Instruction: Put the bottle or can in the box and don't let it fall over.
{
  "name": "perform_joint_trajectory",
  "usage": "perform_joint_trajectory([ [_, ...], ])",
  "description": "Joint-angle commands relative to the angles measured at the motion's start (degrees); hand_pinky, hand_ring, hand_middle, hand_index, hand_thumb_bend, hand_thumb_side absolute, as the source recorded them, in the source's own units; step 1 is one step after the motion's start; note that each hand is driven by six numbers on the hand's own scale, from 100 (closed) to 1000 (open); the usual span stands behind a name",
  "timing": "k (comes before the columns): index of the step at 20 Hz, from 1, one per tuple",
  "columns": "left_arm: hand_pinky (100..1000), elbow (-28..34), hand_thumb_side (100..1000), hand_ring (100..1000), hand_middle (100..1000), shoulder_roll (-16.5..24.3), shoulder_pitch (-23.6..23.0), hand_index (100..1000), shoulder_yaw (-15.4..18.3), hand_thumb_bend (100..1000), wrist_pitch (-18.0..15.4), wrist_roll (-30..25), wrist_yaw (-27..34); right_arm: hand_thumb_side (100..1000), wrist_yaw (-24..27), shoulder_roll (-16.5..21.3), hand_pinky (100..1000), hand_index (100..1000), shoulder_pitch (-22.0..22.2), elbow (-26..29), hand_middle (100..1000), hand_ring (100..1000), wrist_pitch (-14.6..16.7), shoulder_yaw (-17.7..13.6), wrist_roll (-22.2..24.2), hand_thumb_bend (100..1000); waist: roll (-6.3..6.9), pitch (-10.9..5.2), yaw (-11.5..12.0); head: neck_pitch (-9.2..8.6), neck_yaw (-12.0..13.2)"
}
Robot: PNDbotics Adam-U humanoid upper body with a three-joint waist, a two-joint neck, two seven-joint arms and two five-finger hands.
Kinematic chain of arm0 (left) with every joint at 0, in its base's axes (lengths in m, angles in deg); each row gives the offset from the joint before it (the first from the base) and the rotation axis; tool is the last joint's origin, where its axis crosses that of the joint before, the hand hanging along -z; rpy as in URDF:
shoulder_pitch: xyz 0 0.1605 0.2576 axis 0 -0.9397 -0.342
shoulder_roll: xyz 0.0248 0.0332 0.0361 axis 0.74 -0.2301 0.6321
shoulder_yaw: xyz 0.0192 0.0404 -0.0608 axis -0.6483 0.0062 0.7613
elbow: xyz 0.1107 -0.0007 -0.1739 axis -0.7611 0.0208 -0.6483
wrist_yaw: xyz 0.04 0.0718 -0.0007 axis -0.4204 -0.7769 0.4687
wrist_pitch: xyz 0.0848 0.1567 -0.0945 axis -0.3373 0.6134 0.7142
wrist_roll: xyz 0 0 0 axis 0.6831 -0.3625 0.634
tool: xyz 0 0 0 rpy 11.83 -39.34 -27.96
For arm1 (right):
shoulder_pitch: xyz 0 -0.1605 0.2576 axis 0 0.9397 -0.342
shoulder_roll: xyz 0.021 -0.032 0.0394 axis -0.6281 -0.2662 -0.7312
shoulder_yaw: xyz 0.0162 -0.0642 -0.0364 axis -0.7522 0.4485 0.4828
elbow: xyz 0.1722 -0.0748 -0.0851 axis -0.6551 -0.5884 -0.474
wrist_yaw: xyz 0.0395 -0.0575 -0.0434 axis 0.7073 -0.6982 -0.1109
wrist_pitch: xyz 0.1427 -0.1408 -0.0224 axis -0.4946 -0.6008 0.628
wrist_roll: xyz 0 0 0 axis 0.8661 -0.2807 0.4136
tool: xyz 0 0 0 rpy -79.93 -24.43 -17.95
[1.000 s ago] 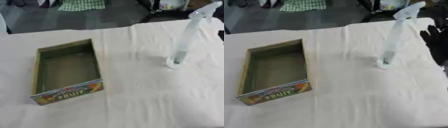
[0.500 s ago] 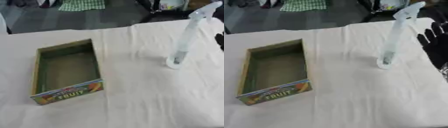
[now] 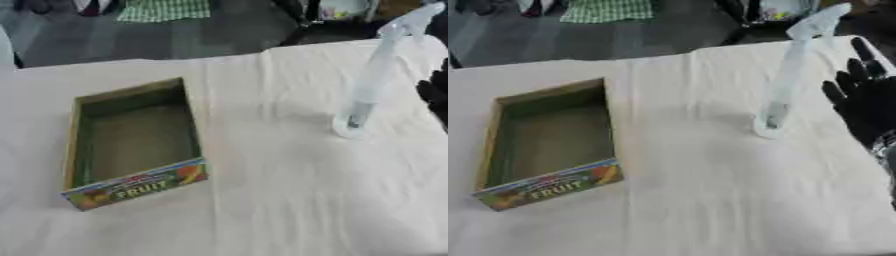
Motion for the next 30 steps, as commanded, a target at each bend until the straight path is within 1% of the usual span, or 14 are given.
perform_joint_trajectory([
  [1, 727, 1.1, 603, 851, 758, 1.5, 0.4, 737, 0.0, 778, -0.1, -0.2, 0.1, 837, 0.6, 0.5, 100, 999, -0.5, 1.4, 190, 100, -0.8, 0.2, 0.1, 100, -0.16, -0.8, 0.0, -0.85, -0.2],
  [11, 727, 1.1, 603, 853, 759, 1.4, 0.4, 737, -0.1, 776, -0.1, -0.2, 0.2, 841, 1.5, -0.2, 100, 997, -0.9, 1.4, 187, 100, -2.7, 1.4, 0.2, 100, -0.26, -0.73, 0.0, -1.07, -0.3],
  [22, 727, 1.1, 604, 854, 761, 1.2, 0.5, 737, -0.1, 775, 0.0, -0.3, 0.2, 849, 1.8, -1.1, 100, 996, -0.8, 1.4, 181, 100, -3.8, 2.2, -0.1, 100, -0.28, -0.3, -0.2, -1.19, -0.5],
  [30, 728, 1.1, 604, 855, 762, 1.2, 0.5, 737, -0.2, 774, 0.0, -0.4, 0.2, 844, 2.6, -1.2, 100, 992, -1.6, 1.4, 180, 100, -4.3, 2.6, -0.2, 100, -0.23, -0.12, -0.1, -1.33, -0.7],
])
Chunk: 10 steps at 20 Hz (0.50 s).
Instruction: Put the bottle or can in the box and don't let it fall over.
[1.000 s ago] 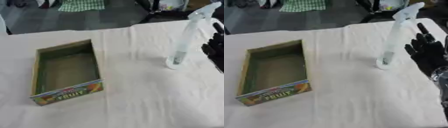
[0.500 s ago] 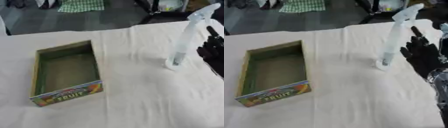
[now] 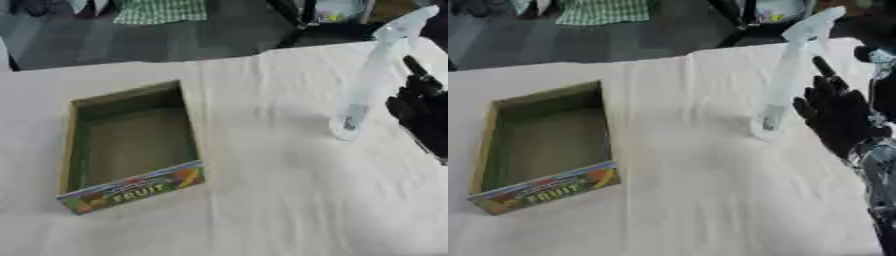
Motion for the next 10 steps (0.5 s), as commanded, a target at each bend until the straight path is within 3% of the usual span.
perform_joint_trajectory([
  [1, 728, 1.1, 604, 855, 762, 1.1, 0.4, 737, 0.1, 774, -0.1, -0.2, 0.2, 843, 0.6, 0.8, 100, 991, -1.0, 1.4, 180, 100, -0.1, -0.1, 0.1, 100, -0.07, -0.33, 0.1, -0.84, -0.2],
  [10, 728, 1.1, 604, 856, 763, 1.0, 0.5, 737, 0.0, 773, 0.0, -0.3, 0.2, 836, 1.6, 0.8, 100, 989, -2.4, 1.4, 179, 100, -0.3, 0.1, 0.0, 100, 0.11, -0.02, 0.2, -0.99, -0.5],
])
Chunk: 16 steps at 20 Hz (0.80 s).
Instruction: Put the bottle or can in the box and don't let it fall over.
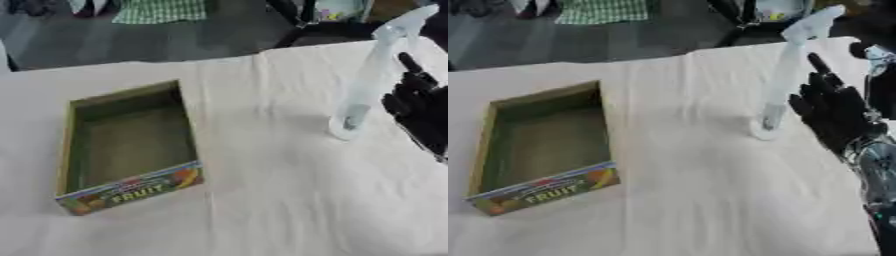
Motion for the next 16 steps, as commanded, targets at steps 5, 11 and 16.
perform_joint_trajectory([
  [5, 728, 1.1, 604, 857, 763, 1.0, 0.5, 737, 0.0, 772, 0.0, -0.4, 0.2, 836, 0.9, 1.3, 100, 987, -1.7, 1.4, 177, 100, 0.3, -0.2, 0.1, 100, -0.01, -0.25, 0.1, -1.01, -0.3],
  [11, 728, 1.1, 604, 857, 763, 0.9, 0.5, 737, -0.1, 772, 0.0, -0.4, 0.2, 838, 1.1, 1.7, 100, 985, -2.5, 1.4, 177, 100, 0.8, -0.4, -0.2, 100, 0.16, -0.08, 0.3, -1.45, -0.5],
  [16, 729, 1.1, 604, 858, 764, 0.8, 0.5, 737, -0.1, 771, 0.0, -0.5, 0.2, 840, 0.4, 1.9, 100, 984, -2.7, 1.4, 178, 100, 1.8, -0.9, -0.6, 100, 0.31, 0.19, 0.2, -1.58, -0.8],
])
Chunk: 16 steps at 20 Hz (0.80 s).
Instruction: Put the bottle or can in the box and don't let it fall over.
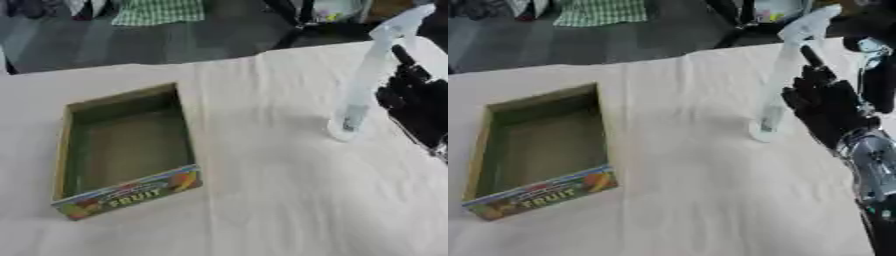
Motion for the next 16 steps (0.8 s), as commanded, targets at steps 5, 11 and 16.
perform_joint_trajectory([
  [5, 729, 1.1, 605, 859, 764, 0.7, 0.5, 737, 0.1, 770, 0.0, -0.4, 0.2, 834, -0.2, 2.0, 100, 982, -1.4, 1.2, 177, 100, 1.1, -0.9, -0.3, 100, 0.07, -0.36, 0.1, -1.01, -0.5],
  [11, 729, 1.1, 605, 859, 765, 0.6, 0.5, 737, 0.0, 769, 0.1, -0.5, 0.2, 829, -0.1, 2.6, 100, 981, -2.3, 0.7, 176, 100, 1.9, -1.2, -0.4, 100, 0.3, -0.04, 0.1, -1.29, -0.9],
  [16, 730, 1.1, 605, 860, 766, 0.5, 0.5, 737, -0.1, 768, 0.1, -0.6, 0.2, 829, 0.1, 3.0, 100, 980, -3.0, -0.4, 173, 100, 2.1, -1.3, -0.5, 100, 0.42, 0.22, 0.3, -1.45, -1.1],
])
